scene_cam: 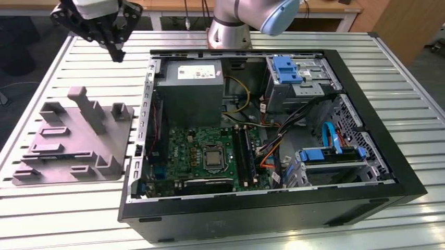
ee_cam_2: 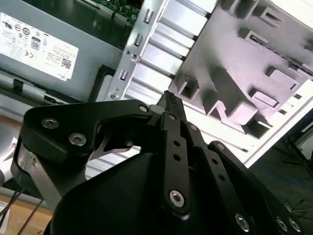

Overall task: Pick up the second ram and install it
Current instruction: 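Reach for the second ram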

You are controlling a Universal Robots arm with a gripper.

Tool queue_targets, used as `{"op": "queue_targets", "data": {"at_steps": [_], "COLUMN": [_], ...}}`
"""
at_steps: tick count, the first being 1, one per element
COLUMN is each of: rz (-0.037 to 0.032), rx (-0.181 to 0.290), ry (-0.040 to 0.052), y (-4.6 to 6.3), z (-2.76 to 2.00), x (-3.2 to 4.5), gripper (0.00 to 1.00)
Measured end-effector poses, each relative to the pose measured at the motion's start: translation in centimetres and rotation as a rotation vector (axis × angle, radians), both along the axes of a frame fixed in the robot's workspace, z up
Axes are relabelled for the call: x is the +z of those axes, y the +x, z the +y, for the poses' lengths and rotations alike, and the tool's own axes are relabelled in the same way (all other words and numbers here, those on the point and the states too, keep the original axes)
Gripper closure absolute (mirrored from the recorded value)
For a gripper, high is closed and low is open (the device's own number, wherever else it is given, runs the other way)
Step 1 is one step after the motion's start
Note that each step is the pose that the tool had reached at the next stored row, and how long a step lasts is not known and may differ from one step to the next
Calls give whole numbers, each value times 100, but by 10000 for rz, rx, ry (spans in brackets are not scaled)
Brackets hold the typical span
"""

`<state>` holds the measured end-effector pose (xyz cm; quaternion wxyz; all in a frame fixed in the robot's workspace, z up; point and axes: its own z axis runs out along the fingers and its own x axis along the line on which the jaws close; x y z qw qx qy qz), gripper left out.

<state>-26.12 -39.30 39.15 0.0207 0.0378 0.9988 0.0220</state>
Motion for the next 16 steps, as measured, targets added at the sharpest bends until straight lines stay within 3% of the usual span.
{"op": "queue_targets", "data": {"at_steps": [16], "rz": [-61], "rx": [1], "ry": [-1], "y": [-721], "z": [54], "x": [-13], "gripper": [90]}}
